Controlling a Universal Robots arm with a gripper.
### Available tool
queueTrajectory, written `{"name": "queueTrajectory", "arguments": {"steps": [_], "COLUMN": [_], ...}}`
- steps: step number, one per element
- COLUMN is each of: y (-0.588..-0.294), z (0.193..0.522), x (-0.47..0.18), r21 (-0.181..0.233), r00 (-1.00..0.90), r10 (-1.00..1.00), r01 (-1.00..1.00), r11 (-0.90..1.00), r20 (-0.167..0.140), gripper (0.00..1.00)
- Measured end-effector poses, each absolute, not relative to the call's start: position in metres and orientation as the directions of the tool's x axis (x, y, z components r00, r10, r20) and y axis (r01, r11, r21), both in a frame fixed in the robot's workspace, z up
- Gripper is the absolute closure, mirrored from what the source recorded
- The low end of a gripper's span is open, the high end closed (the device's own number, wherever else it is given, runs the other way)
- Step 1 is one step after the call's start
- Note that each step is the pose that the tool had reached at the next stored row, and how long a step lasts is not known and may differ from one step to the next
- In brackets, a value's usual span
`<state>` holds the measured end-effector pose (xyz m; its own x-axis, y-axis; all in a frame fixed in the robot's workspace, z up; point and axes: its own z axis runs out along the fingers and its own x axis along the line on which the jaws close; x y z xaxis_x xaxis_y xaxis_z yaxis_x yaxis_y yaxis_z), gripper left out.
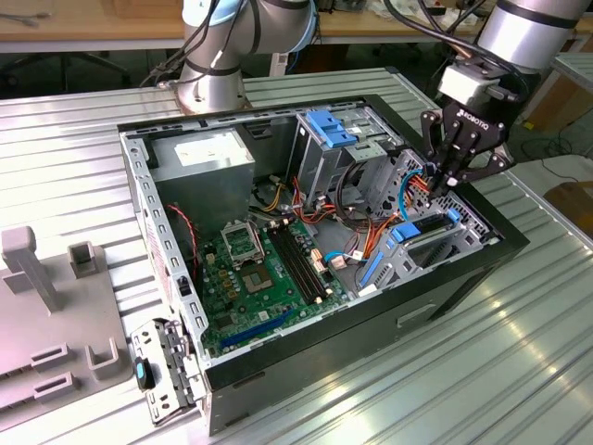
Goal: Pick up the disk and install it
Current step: 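Insert the first disk wire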
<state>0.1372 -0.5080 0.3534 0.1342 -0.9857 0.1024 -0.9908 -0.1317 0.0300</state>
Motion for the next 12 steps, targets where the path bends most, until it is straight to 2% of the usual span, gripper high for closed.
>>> {"name": "queueTrajectory", "arguments": {"steps": [12], "y": [-0.519], "z": [0.354], "x": [0.137], "r21": [0.03], "r00": [0.134], "r10": [-0.985], "r01": [-0.991], "r11": [-0.132], "r20": [0.104], "gripper": [0.83]}}
